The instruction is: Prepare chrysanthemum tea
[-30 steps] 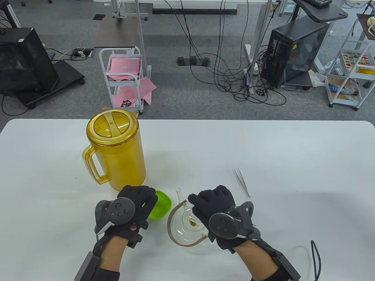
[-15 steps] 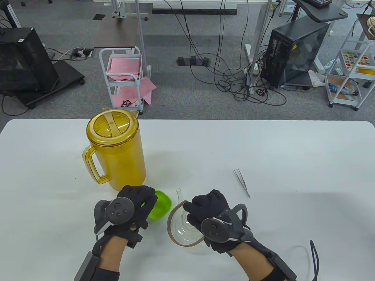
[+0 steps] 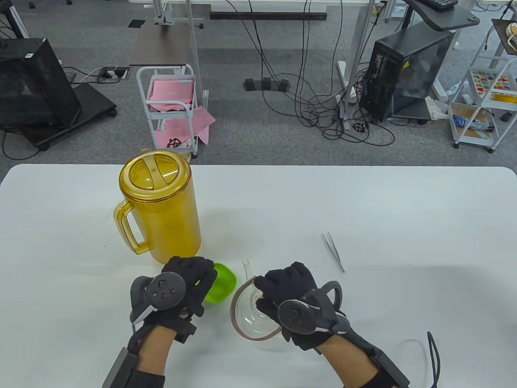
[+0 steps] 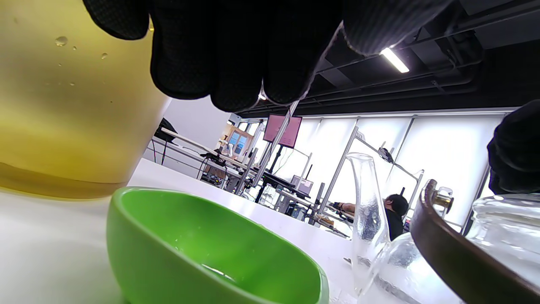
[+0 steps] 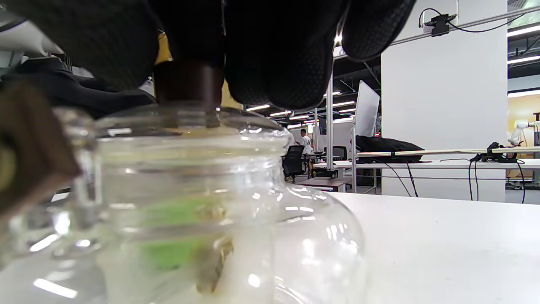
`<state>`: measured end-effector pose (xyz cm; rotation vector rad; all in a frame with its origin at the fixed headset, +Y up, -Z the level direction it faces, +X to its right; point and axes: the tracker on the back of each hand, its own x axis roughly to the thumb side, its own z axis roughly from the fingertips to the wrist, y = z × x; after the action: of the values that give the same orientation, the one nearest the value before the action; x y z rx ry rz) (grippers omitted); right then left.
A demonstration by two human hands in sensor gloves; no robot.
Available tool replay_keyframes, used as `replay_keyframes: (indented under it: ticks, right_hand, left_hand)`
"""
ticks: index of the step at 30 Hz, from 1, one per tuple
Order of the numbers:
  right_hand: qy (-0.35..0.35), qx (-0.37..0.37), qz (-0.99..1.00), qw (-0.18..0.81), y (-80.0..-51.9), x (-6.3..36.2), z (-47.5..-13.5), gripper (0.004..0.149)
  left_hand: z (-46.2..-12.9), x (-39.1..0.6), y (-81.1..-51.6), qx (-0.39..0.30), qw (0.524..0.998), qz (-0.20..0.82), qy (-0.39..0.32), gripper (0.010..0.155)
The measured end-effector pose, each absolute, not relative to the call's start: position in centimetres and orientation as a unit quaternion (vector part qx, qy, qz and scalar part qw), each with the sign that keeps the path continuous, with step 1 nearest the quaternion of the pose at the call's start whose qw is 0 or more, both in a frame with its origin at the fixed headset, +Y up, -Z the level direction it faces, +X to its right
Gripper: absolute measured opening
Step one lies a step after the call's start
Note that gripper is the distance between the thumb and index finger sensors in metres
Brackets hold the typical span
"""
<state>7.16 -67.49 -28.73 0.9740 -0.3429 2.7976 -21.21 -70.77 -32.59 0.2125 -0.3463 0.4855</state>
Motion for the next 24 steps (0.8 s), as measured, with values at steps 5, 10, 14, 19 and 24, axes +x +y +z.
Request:
replay_keyframes:
  ticks: [5,10,14,19,24]
  right_hand:
    - [-0.140,0.310,0.935,0.106,-66.9,7.9,-28.8,0.057]
    - [-0.182,0.282,0.932,0.140,-65.8,9.6,-29.0,0.057]
    - [-0.208,0.252,0.930,0.165,-64.8,11.4,-29.4,0.055]
    - [-0.210,0.187,0.935,0.214,-64.7,15.2,-31.2,0.052]
    - [-0.196,0.114,0.940,0.254,-65.6,19.6,-33.2,0.052]
  left_hand:
    - [-32.6,-21.2,-70.8,0.105,0.950,0.239,-0.169,0.052]
    - [-32.6,-21.2,-70.7,0.104,0.950,0.240,-0.170,0.052]
    - [-32.6,-21.2,-70.8,0.103,0.951,0.238,-0.170,0.052]
    - [-32.6,-21.2,-70.8,0.102,0.951,0.238,-0.169,0.052]
    - [-32.6,-21.1,-70.8,0.100,0.951,0.237,-0.170,0.052]
